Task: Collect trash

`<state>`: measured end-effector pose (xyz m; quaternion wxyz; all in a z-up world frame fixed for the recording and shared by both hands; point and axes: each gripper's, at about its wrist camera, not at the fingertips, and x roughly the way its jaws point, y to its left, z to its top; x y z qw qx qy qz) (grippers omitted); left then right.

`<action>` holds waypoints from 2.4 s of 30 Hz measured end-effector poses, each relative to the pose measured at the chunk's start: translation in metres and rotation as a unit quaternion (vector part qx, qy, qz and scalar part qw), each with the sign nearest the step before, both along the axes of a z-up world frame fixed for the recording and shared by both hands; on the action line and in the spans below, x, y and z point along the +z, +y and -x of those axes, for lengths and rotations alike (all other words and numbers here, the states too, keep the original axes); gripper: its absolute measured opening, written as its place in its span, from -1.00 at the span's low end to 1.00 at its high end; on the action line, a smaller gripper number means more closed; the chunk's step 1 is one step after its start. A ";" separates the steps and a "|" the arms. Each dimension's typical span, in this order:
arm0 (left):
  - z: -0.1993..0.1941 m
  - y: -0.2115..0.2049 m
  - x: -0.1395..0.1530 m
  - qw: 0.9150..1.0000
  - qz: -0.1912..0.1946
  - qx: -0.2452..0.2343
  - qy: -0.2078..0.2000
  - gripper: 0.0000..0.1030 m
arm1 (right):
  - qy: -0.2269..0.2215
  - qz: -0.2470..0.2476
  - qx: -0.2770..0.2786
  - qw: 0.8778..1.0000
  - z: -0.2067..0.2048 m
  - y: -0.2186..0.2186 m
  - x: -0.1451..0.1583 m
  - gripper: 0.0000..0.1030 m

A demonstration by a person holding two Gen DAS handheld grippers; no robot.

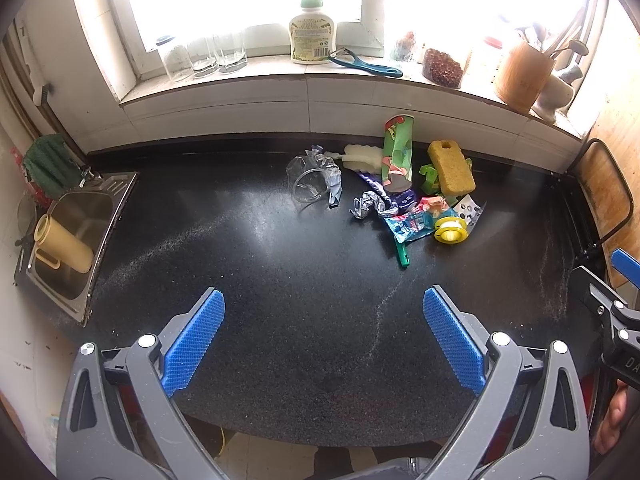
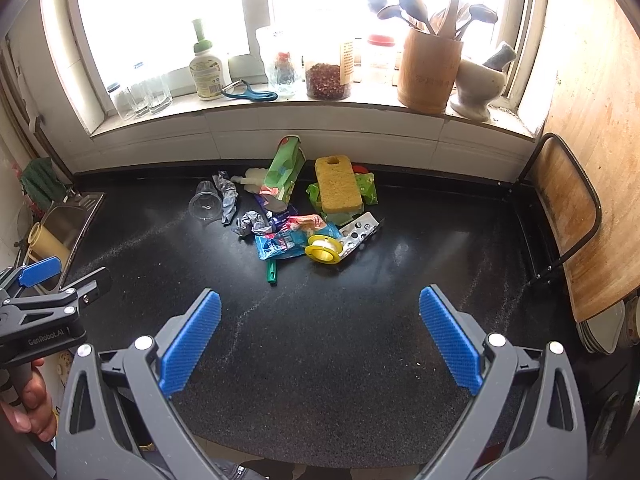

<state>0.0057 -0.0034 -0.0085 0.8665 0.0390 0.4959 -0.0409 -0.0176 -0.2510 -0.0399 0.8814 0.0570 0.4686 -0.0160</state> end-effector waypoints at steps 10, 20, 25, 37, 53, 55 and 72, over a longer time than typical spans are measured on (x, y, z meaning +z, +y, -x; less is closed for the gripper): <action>-0.005 -0.002 -0.003 1.000 -0.001 -0.001 0.004 0.88 | 0.003 0.000 0.001 1.000 -0.003 -0.001 -0.002 0.87; -0.006 -0.005 -0.007 1.000 -0.004 -0.003 0.007 0.88 | 0.006 -0.001 0.002 1.000 -0.007 -0.002 -0.003 0.87; -0.006 -0.008 -0.009 1.000 -0.005 -0.005 0.009 0.88 | 0.007 -0.003 0.002 1.000 -0.008 -0.003 -0.004 0.87; -0.065 -0.010 -0.060 0.997 -0.038 -0.036 0.062 0.88 | 0.016 -0.016 0.012 1.000 -0.048 -0.020 -0.033 0.87; -0.261 0.020 -0.208 0.988 0.047 0.102 0.108 0.88 | 0.087 -0.033 0.023 0.995 -0.247 -0.050 -0.179 0.72; -0.266 0.019 -0.212 0.988 0.047 0.103 0.106 0.88 | 0.095 -0.036 0.029 0.994 -0.253 -0.050 -0.187 0.60; -0.182 0.009 -0.103 0.996 -0.003 0.088 0.030 0.20 | 0.057 -0.055 0.036 0.996 -0.195 -0.062 -0.124 -0.08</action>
